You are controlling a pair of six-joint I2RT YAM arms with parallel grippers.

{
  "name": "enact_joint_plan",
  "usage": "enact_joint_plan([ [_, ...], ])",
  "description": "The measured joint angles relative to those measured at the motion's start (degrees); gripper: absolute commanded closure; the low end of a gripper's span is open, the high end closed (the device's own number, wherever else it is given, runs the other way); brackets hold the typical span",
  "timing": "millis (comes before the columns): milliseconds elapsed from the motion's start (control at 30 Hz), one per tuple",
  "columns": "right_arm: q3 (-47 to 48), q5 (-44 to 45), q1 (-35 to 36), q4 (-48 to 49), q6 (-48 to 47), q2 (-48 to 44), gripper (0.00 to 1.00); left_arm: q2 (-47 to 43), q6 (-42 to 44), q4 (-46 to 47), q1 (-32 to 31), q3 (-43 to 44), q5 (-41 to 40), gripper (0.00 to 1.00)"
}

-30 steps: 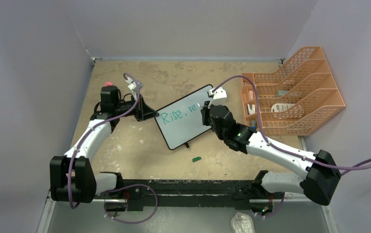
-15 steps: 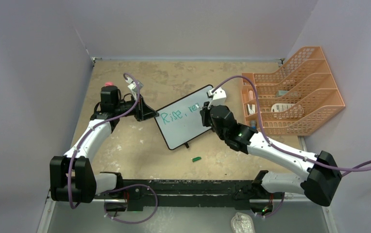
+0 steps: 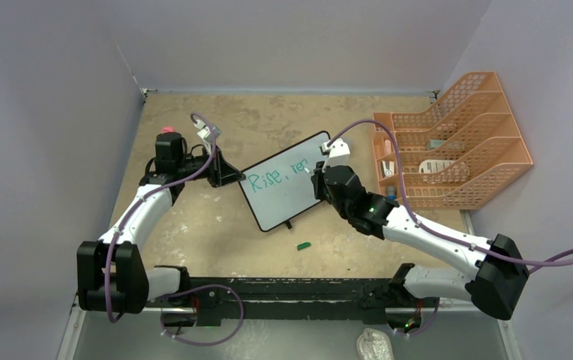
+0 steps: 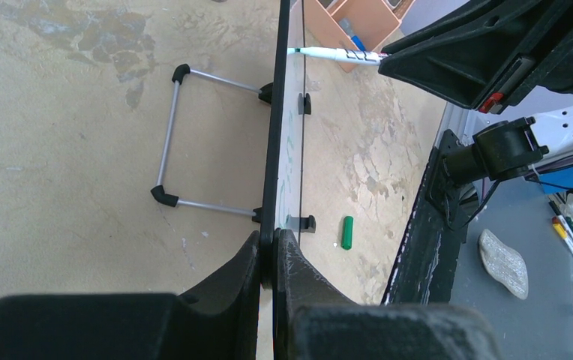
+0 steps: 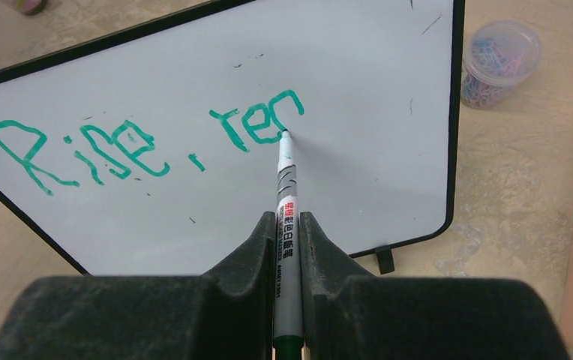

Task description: Write a sentence on the whiteboard

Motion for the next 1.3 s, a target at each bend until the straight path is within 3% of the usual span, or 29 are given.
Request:
enact_joint_plan([
  [1300, 0.92, 4.02, -0.11, 3.74, -1.38, 1.38, 1.00, 0.15, 0.00, 0.00, -0.02, 0.00, 0.04, 1.00],
])
